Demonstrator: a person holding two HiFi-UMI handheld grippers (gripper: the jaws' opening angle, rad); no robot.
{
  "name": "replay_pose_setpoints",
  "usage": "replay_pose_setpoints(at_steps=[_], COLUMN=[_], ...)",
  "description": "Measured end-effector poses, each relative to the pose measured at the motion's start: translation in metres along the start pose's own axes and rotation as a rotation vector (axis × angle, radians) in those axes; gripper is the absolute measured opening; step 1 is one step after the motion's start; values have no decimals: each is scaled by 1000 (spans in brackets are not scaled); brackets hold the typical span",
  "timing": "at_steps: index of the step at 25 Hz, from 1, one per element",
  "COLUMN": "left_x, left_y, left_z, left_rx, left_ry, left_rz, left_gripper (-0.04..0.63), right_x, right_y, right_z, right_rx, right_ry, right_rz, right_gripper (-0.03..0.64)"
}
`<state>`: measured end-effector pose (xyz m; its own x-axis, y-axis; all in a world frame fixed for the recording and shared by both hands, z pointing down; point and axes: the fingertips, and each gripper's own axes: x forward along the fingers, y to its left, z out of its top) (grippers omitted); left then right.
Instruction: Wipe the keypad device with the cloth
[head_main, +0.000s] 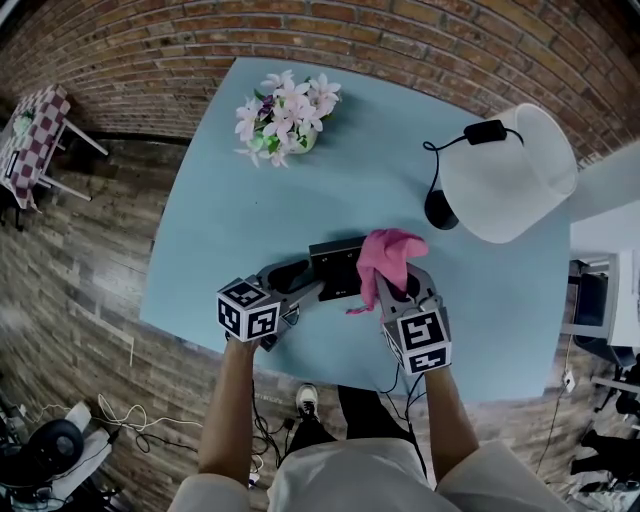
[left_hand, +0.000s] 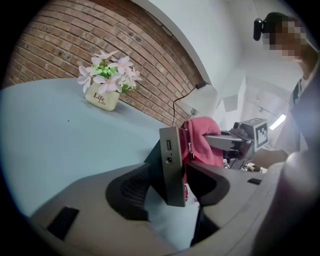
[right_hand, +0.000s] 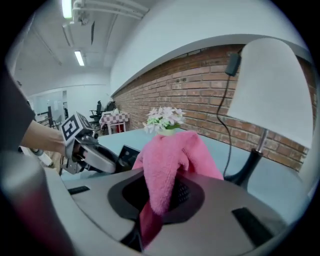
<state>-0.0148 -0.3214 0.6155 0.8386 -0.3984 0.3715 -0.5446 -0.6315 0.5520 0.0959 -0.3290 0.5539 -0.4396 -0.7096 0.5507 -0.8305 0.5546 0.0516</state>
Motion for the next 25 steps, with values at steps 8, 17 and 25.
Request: replay_pose_setpoints(at_steps=[8,17,25], left_x=[-33,-57,-55], left_y=[5,2,-1], left_z=[-13,-26,-21], left_rx=[-16,-25,-20], left_ry=[-5,-8,-30], left_rz=[54,80,78], left_gripper=[265,265,261], right_x=[28,44,37], right_y=[98,103,83], right_z=[15,3,-5], right_rx=[-89,-112,-69], right_ry=[13,54,65], right_rz=[184,160,118], right_gripper=[57,58,58])
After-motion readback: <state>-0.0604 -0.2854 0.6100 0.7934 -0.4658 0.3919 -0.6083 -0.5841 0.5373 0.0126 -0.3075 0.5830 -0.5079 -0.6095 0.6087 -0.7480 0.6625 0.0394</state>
